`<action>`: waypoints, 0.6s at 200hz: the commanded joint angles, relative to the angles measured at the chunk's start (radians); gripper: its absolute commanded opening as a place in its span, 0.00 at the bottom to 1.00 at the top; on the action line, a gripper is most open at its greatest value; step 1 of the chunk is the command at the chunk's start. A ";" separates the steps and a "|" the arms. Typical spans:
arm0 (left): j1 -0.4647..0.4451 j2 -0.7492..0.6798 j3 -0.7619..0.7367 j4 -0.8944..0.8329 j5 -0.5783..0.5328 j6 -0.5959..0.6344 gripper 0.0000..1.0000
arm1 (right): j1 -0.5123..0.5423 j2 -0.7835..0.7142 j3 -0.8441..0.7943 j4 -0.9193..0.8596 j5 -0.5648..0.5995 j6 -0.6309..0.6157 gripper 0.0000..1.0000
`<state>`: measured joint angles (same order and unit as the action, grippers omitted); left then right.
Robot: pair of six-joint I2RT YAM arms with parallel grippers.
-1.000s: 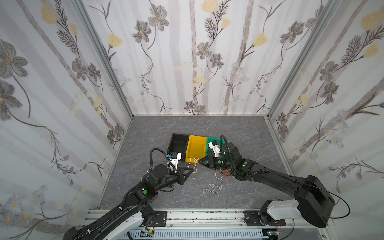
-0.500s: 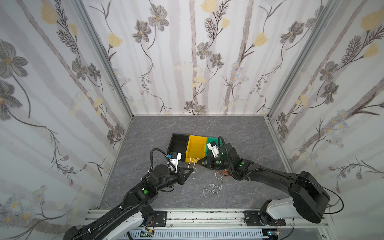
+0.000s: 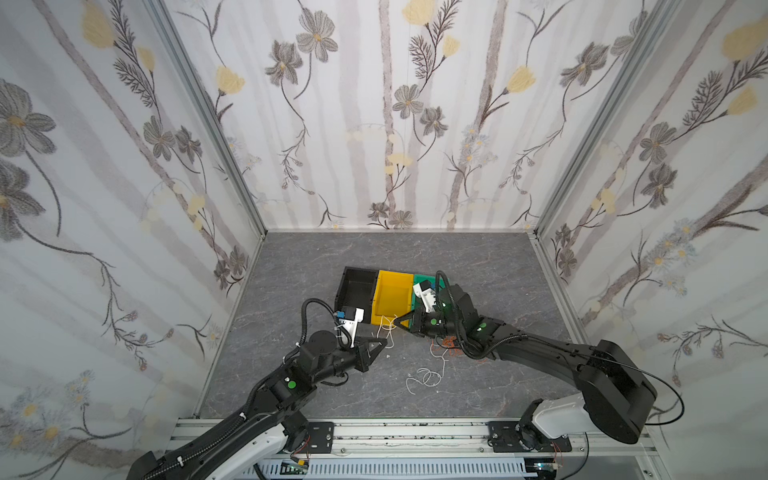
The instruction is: Untangle the cables
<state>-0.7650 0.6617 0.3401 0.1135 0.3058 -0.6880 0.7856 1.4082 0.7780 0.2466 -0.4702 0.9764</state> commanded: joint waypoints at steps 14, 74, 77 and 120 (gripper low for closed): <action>0.002 0.006 0.013 -0.077 -0.095 -0.001 0.02 | 0.001 -0.069 0.027 -0.127 0.062 -0.090 0.00; 0.002 0.001 0.008 -0.114 -0.175 -0.019 0.02 | 0.003 -0.118 0.022 -0.270 0.126 -0.171 0.00; 0.003 0.001 0.010 -0.117 -0.179 -0.021 0.02 | 0.004 -0.118 0.021 -0.276 0.130 -0.174 0.00; 0.009 -0.035 0.010 -0.167 -0.238 -0.040 0.02 | 0.005 -0.138 0.016 -0.398 0.214 -0.241 0.00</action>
<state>-0.7620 0.6464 0.3443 -0.0261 0.1257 -0.7094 0.7891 1.2846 0.7971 -0.0547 -0.3313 0.7948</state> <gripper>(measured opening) 0.050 0.048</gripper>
